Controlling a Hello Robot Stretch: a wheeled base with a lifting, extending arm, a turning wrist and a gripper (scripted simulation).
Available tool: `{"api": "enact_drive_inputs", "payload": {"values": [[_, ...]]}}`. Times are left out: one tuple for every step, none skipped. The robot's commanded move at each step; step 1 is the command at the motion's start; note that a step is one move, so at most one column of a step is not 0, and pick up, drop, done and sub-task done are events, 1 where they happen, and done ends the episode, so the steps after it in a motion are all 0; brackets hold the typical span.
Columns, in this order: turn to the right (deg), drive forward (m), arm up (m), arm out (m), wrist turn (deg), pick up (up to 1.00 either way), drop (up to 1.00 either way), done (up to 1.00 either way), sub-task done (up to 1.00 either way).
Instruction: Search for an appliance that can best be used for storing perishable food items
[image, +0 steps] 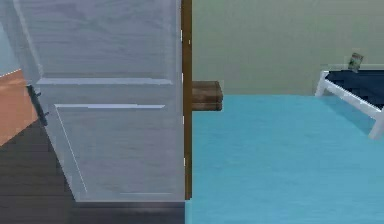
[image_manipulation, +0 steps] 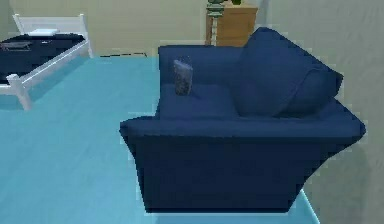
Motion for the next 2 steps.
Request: {"api": "enact_drive_inputs", "payload": {"values": [[-45.0,0.0,0.0,0.0,0.0,0.0,0.0,0.0,0.0],[-21.0,0.0,0.0,0.0,0.0,0.0,0.0,0.0,0.0]]}}
